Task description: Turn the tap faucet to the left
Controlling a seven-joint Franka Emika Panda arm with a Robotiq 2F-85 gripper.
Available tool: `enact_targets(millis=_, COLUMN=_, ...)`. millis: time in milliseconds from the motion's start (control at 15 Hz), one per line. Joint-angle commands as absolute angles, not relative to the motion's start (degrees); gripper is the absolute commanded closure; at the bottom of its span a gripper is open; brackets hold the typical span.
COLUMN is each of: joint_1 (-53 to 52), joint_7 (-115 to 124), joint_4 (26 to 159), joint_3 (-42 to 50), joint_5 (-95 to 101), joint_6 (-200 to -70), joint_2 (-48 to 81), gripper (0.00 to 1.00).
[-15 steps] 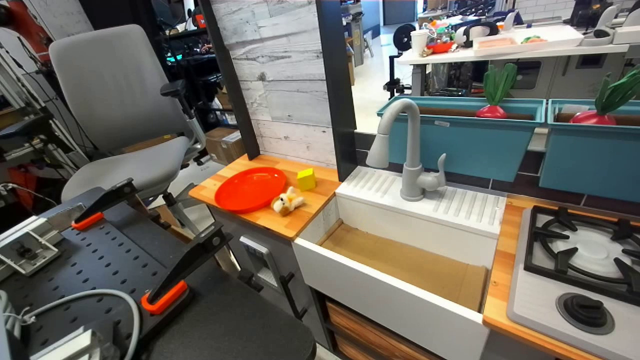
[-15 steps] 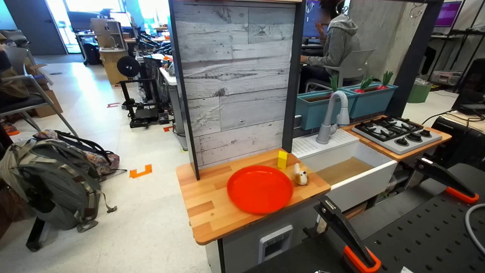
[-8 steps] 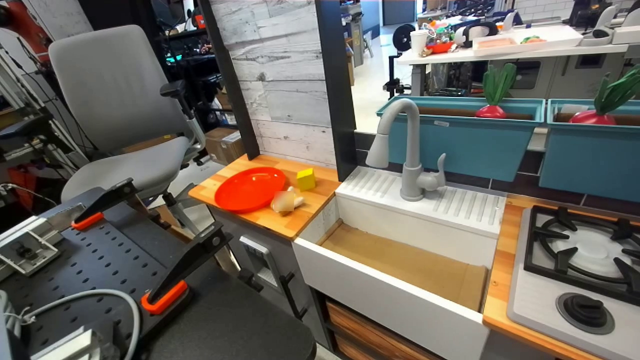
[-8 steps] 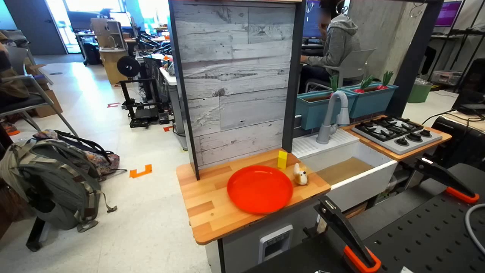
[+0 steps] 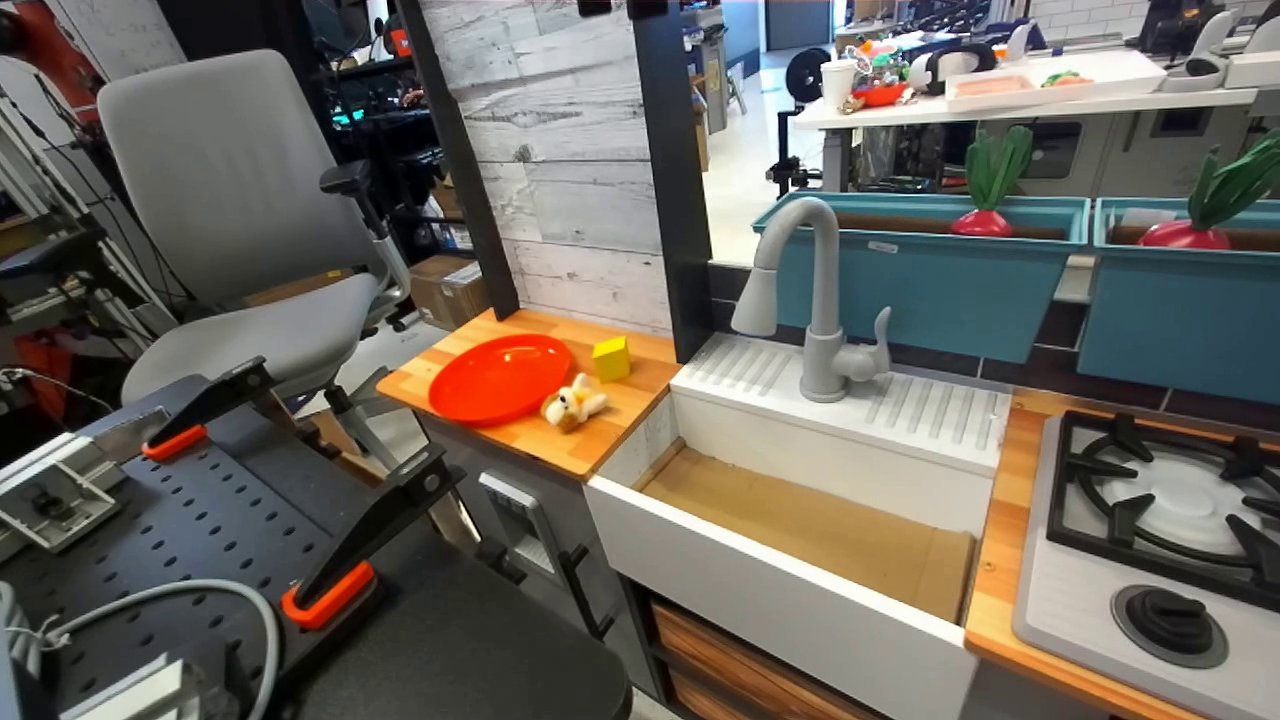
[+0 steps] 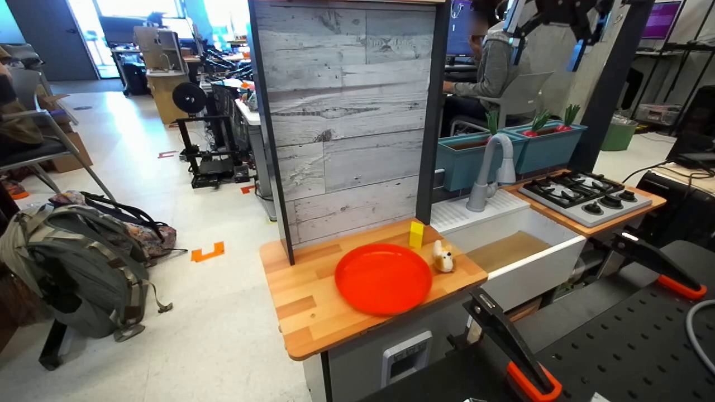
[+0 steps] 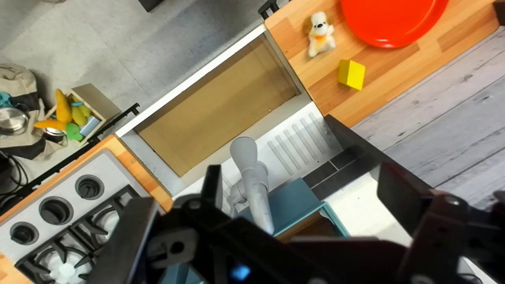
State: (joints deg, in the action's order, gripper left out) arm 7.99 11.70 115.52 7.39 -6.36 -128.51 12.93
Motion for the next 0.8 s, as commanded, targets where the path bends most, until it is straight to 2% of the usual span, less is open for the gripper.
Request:
enact_targets(millis=0, joint_1=8.3, joint_7=11.6, joint_4=111.2, joint_3=8.2, joint_5=-5.6, joint_6=-128.6, joint_2=19.0, gripper=0.0)
enact_targets(millis=733, joint_1=7.9, joint_7=8.9, joint_4=112.6, joint_3=8.8, joint_5=-0.4, joint_6=-131.5, joint_2=19.9, gripper=0.0)
